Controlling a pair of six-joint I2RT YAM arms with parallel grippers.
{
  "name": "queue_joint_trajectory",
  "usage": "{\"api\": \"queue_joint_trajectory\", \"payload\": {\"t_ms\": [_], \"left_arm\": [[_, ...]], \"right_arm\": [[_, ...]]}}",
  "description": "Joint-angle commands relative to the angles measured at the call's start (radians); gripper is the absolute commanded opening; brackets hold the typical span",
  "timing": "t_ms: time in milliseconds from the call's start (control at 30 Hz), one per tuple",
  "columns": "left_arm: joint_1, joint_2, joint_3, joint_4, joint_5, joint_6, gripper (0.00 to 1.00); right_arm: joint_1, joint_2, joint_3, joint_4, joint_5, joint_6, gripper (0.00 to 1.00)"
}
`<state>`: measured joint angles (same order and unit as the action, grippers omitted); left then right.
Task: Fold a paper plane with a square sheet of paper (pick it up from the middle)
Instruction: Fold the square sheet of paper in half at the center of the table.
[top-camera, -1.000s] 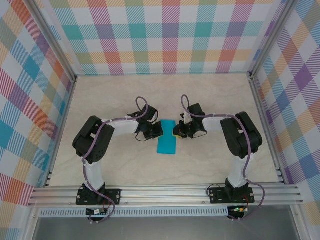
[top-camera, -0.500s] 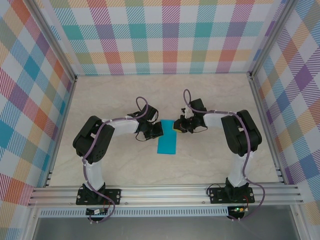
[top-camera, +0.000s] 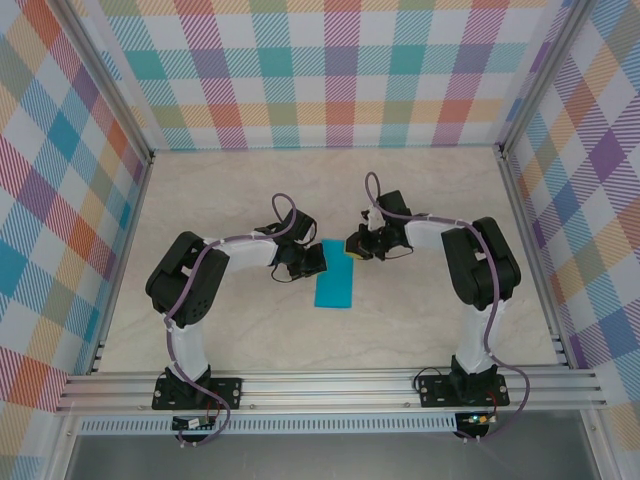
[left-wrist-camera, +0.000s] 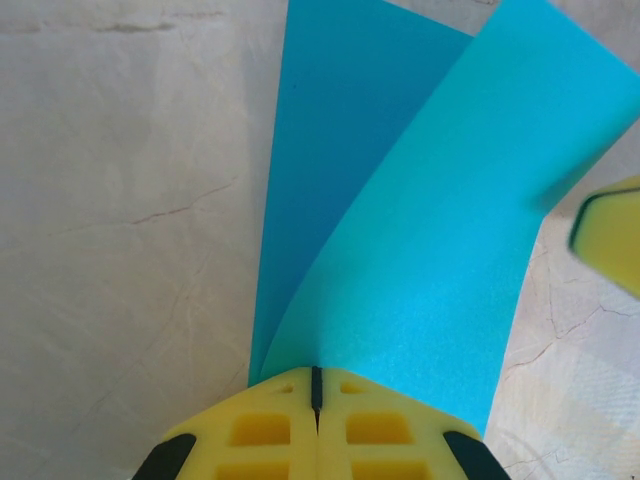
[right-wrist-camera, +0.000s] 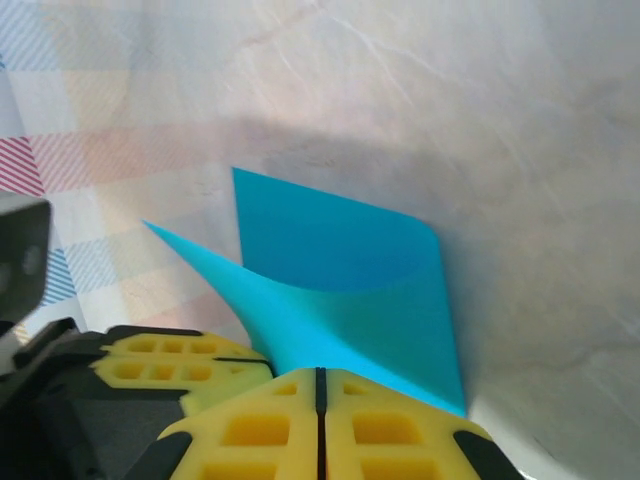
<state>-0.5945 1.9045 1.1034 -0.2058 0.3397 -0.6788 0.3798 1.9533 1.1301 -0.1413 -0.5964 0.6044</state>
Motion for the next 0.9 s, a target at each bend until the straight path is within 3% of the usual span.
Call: {"api": "queue_joint_trajectory", "payload": {"t_ms": [0,433,867], "left_arm": [[-0.006,0.048,-0.022,-0.101,-0.057,0.018,0.00],[-0.006,0.044,-0.022,-0.106,-0.062,0.019,0.00],[-0.006,0.037,-0.022,-0.110,-0.064,0.023,0.00]], "right_arm": [[-0.009,-0.007,0.041,-0.034,-0.016,-0.034,0.07],[-0.016,0.086,0.044,-0.044,0.028,-0.046,0.07],[-0.043,0.055,0.101,-0.051,-0.018,-0.046,0.08]]}}
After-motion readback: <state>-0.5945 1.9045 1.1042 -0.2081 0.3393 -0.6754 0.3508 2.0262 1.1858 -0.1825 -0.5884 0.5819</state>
